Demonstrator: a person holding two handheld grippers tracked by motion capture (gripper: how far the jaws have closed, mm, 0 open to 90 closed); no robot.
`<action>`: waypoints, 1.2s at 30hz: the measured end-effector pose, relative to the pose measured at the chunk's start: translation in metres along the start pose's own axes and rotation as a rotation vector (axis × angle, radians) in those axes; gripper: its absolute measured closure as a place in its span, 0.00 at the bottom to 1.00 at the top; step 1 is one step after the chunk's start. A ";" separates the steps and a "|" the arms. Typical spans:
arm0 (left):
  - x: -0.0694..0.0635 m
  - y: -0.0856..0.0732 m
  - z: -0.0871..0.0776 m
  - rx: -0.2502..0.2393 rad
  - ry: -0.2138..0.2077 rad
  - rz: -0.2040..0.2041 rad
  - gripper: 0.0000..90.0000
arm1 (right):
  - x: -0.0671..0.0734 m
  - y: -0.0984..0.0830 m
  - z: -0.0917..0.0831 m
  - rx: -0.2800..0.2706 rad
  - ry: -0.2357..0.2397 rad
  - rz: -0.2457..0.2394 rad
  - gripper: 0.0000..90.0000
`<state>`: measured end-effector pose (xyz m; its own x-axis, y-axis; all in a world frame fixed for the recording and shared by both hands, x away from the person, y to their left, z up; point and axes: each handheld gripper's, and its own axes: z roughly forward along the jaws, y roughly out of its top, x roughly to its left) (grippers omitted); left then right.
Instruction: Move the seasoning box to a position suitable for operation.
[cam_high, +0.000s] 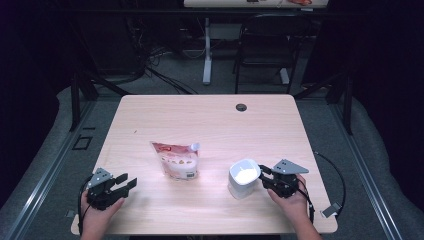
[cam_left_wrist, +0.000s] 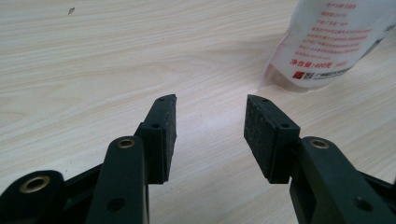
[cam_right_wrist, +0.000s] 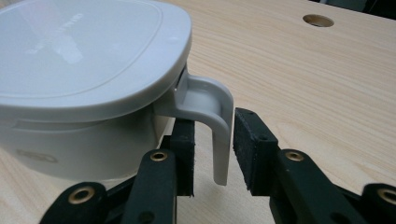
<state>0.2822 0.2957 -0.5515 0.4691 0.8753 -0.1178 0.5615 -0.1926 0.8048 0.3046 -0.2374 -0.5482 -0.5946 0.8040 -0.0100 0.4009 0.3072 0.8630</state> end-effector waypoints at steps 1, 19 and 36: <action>0.000 0.000 0.000 0.000 0.001 -0.001 0.60 | 0.000 0.000 -0.001 -0.003 0.002 -0.001 0.77; -0.017 0.012 0.009 -0.006 -0.080 0.051 0.61 | 0.002 -0.002 -0.028 -0.056 0.022 0.021 0.74; -0.040 0.016 0.012 0.021 -0.128 0.108 0.62 | 0.005 0.009 -0.042 -0.103 -0.036 0.057 0.85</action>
<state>0.2810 0.2525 -0.5410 0.6094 0.7858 -0.1053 0.5166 -0.2928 0.8046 0.2761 -0.2515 -0.5190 -0.5469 0.8368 0.0241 0.3588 0.2083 0.9099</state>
